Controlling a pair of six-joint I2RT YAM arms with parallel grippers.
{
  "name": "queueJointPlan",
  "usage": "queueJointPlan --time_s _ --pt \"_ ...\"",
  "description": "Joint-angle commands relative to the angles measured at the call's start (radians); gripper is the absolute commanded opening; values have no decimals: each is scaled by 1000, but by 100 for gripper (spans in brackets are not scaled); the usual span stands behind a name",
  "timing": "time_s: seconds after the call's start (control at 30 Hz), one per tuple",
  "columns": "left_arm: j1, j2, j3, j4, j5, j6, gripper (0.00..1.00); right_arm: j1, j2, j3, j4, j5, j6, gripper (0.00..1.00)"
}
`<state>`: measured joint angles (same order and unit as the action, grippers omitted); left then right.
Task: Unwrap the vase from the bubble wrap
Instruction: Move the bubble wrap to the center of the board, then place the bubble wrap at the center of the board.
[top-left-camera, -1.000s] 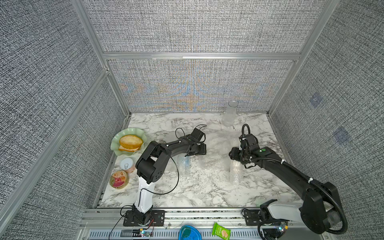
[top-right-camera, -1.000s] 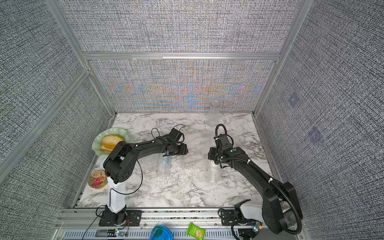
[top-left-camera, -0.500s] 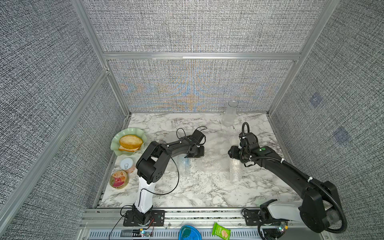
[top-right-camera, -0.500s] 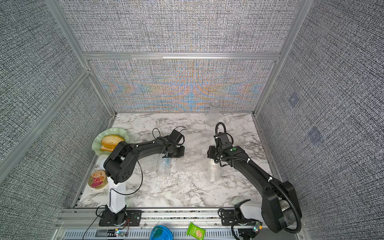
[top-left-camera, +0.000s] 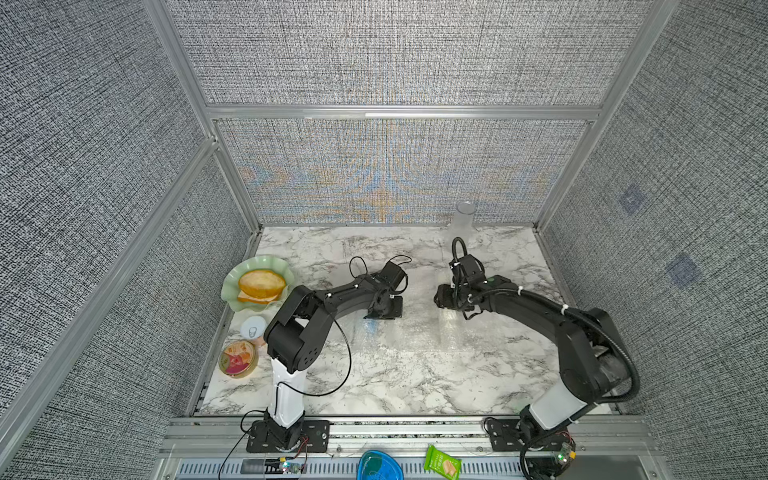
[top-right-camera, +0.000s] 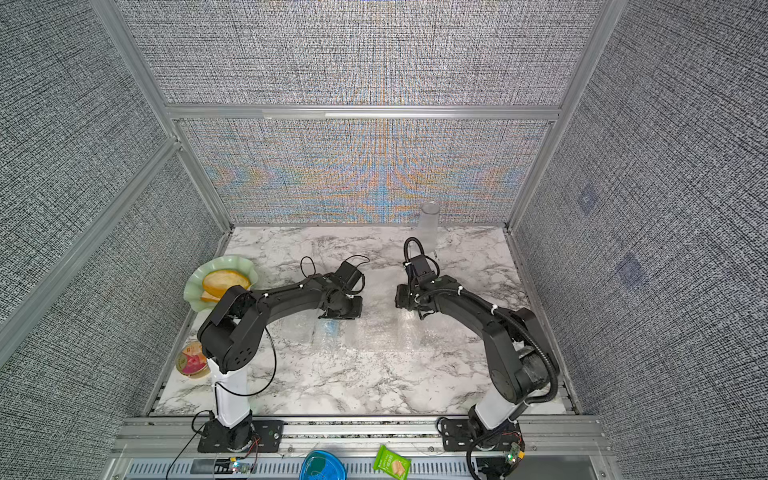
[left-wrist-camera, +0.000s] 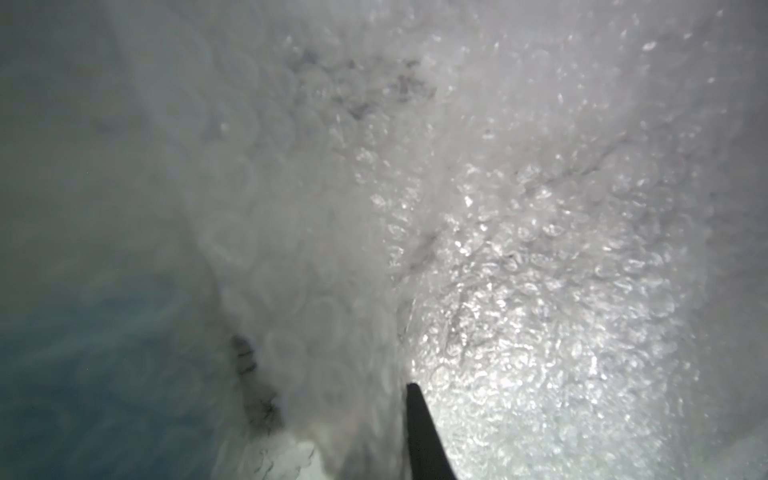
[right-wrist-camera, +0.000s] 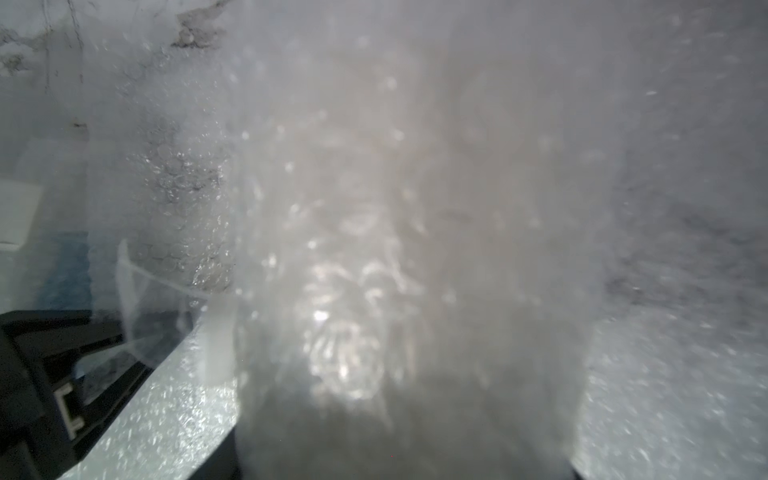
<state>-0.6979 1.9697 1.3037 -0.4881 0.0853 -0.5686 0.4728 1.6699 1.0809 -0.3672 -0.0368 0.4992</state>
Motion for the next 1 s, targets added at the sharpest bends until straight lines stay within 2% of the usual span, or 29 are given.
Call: queueJointPlan --time_s 0.0,0.07,0.17,0.3,0.4,0.7,0.97 --pt "2 -18 11 -13 2 12 26 18 41 24 42 20 -1 38" --pt "3 -28 23 -24 0 10 32 34 67 38 38 42 -1 42" --pt "2 -50 38 -36 -4 10 38 53 103 58 14 94 4 53" --pt "5 -82 55 -51 -9 9 40 72 131 76 -15 154 12 72" --pt "6 -104 63 -56 -9 6 41 84 143 97 -36 187 12 79" --pt "8 -144 71 -64 -2 -1 42 99 114 118 -68 237 19 80" --pt "9 -149 61 -58 21 -5 42 86 22 44 -45 233 13 77"
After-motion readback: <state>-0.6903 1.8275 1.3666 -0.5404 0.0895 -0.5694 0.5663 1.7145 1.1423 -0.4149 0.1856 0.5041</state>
